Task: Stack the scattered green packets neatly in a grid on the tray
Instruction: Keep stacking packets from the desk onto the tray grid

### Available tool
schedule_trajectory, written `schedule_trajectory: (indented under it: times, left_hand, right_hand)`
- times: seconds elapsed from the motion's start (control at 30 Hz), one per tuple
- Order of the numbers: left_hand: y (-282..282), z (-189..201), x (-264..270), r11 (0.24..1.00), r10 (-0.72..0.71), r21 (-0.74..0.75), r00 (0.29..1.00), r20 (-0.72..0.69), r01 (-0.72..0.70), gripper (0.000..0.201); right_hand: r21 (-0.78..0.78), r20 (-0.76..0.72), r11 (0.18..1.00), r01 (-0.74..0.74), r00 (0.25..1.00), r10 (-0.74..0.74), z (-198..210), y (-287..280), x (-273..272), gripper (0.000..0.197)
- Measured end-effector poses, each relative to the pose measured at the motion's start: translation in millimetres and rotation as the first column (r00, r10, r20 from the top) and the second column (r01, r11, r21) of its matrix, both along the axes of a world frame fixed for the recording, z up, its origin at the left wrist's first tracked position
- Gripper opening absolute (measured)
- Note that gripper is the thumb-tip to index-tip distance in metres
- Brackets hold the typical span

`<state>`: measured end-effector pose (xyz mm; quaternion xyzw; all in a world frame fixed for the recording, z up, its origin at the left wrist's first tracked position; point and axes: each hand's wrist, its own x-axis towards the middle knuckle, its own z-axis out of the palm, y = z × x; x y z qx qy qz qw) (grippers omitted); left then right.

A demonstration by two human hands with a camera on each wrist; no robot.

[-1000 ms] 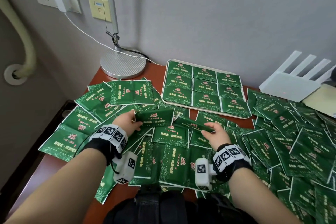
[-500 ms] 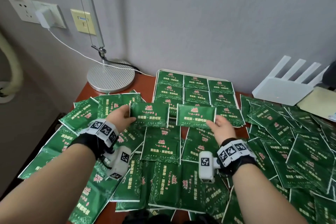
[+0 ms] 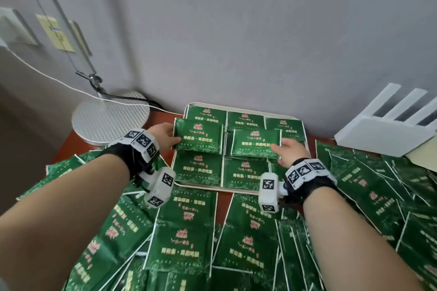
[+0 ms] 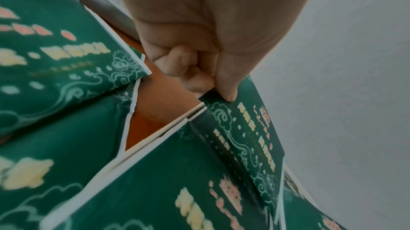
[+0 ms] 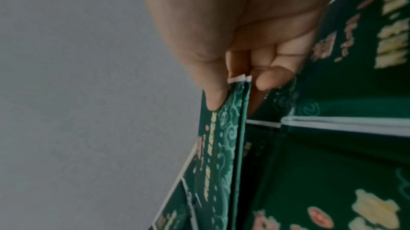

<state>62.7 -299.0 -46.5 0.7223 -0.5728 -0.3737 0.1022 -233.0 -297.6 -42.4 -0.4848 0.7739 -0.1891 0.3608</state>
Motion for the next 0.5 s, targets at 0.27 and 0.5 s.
schedule_trajectory:
  times: [0.27,0.5]
  left_hand:
    - [-26,-24,0,0.996,0.063,0.066,0.998,0.008,-0.063,0.017]
    - [-27,-26,-5,0.988,0.12,0.108,0.989,-0.091,-0.11,0.02]
  right_hand:
    - [0.123,-0.195,0.988,-0.094,0.974,0.118,-28,-23,-9,0.041]
    - [0.088,-0.123,0.994,-0.058,0.99,0.068,-37,-32,-10,0.029]
